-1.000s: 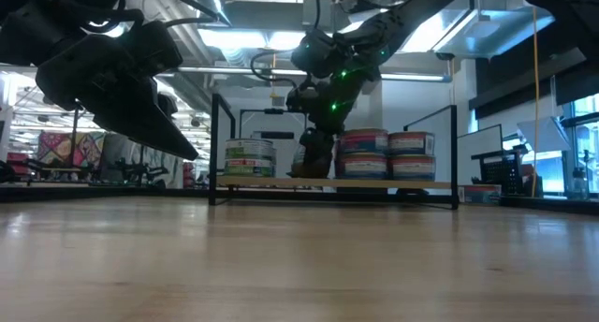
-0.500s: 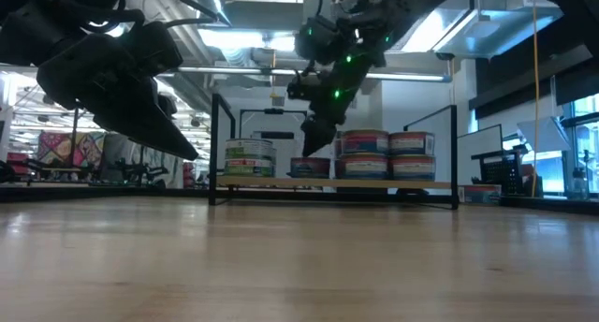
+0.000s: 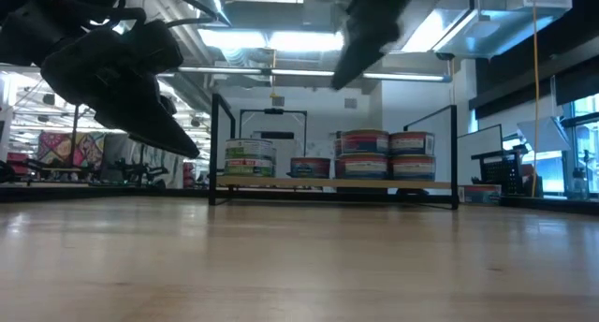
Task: Stack canned seafood by type on shelf
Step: Stack the blue pink tuna can on top of the other blue pink tuna can on the shelf
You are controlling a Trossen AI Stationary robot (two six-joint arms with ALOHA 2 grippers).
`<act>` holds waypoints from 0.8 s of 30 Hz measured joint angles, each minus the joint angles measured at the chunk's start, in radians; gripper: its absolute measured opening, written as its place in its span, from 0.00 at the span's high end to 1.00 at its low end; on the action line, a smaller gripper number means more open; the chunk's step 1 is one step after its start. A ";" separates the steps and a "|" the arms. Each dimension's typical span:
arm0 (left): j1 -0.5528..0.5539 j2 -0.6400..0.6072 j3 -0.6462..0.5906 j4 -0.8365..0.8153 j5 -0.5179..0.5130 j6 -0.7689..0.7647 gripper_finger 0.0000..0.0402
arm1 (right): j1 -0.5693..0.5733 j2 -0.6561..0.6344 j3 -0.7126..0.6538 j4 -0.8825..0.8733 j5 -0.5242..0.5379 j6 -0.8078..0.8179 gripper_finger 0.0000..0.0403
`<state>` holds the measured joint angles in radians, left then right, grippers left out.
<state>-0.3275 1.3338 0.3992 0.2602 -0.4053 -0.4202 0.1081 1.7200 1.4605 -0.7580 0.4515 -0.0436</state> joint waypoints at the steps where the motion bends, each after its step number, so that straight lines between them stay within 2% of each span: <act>1: 0.000 0.000 0.000 0.007 0.000 0.000 0.66 | 0.033 -0.013 0.000 -0.044 0.000 0.046 0.24; 5: 0.000 0.000 0.000 0.020 0.000 0.000 0.66 | 0.145 -0.043 0.001 -0.232 -0.008 0.243 0.24; 8: 0.000 0.000 0.000 0.021 0.000 -0.001 0.66 | 0.209 -0.042 0.001 -0.345 -0.073 0.378 0.24; 13: 0.000 0.000 0.000 0.020 0.000 0.017 0.66 | 0.280 -0.043 -0.053 -0.426 -0.149 0.539 0.25; 20: 0.015 0.000 0.000 0.054 0.000 0.050 0.66 | 0.314 -0.057 -0.209 -0.531 -0.148 0.661 0.37; 24: 0.024 0.000 0.000 0.078 0.000 0.053 0.66 | 0.310 -0.124 -0.316 -0.564 -0.101 0.689 0.42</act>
<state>-0.3033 1.3338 0.3996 0.3377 -0.4055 -0.3676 0.4182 1.5956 1.1441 -1.3220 0.3504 0.6449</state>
